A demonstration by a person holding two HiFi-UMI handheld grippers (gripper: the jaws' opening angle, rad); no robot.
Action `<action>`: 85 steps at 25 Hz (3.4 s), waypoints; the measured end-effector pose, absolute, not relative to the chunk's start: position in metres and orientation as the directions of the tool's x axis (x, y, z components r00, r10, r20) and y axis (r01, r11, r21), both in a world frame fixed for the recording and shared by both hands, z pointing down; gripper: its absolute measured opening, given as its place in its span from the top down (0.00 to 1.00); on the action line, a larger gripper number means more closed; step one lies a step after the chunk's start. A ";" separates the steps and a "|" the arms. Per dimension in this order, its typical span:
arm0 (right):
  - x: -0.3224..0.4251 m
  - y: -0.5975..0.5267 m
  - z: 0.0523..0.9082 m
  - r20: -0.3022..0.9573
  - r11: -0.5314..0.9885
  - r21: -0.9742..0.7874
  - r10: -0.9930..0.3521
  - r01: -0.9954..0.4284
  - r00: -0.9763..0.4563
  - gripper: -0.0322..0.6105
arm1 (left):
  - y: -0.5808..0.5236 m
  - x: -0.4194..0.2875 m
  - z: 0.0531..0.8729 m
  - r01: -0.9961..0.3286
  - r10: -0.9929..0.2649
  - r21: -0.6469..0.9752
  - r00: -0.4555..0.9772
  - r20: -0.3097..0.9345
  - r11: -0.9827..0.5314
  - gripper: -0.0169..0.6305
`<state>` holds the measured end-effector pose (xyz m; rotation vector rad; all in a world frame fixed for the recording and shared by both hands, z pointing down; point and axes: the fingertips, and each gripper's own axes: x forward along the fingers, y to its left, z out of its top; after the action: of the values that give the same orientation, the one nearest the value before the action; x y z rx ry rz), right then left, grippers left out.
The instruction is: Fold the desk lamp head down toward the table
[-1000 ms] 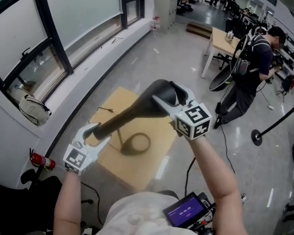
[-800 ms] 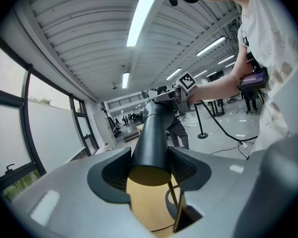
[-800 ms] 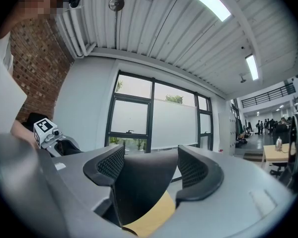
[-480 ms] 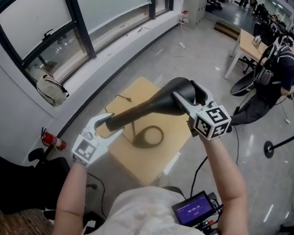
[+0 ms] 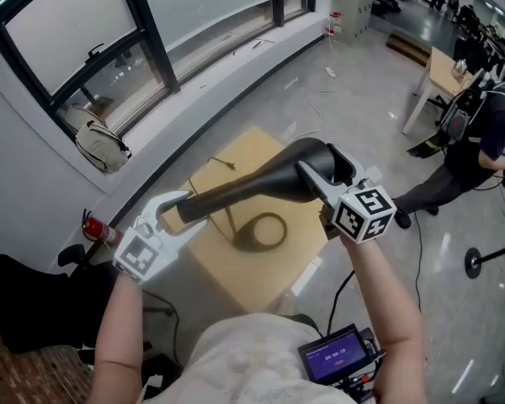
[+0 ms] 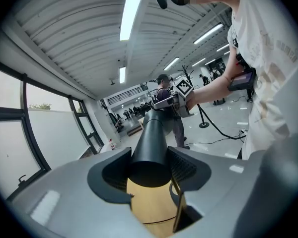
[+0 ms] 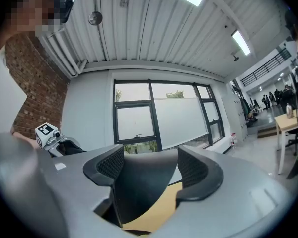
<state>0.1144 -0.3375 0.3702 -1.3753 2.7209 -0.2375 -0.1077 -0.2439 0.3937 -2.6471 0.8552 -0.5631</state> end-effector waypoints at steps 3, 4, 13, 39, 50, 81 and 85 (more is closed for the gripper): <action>0.114 -0.338 0.373 -0.016 0.592 -0.197 -0.799 -0.781 -0.601 0.41 | -0.244 -0.108 0.391 -0.491 -0.612 -0.393 0.737 0.288 -0.777 0.62; 0.113 -0.338 0.373 -0.022 0.594 -0.202 -0.798 -0.779 -0.603 0.41 | -0.243 -0.109 0.390 -0.491 -0.613 -0.394 0.734 0.292 -0.777 0.62; 0.117 -0.349 0.391 -0.050 0.610 -0.280 -0.780 -0.741 -0.624 0.41 | -0.245 -0.106 0.380 -0.547 -0.647 -0.350 0.684 0.337 -0.761 0.62; 0.109 -0.353 0.430 -0.078 0.624 -0.474 -0.733 -0.621 -0.676 0.41 | -0.241 -0.110 0.374 -0.442 -0.636 -0.465 0.615 0.466 -0.767 0.62; 0.104 -0.352 0.451 -0.092 0.619 -0.558 -0.708 -0.553 -0.700 0.41 | -0.240 -0.106 0.369 -0.411 -0.626 -0.479 0.602 0.496 -0.775 0.62; 0.074 -0.344 0.512 -0.136 0.541 -0.779 -0.639 -0.317 -0.757 0.40 | -0.237 -0.074 0.343 -0.078 -0.458 -0.556 0.667 0.588 -0.828 0.62; 0.070 -0.341 0.517 -0.144 0.533 -0.794 -0.632 -0.292 -0.762 0.40 | -0.235 -0.072 0.340 -0.029 -0.433 -0.554 0.658 0.616 -0.832 0.62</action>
<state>0.0704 -0.3410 0.5172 -0.7550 2.3583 -1.1094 -0.0724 -0.2350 0.3395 -2.3682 0.3579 -1.0618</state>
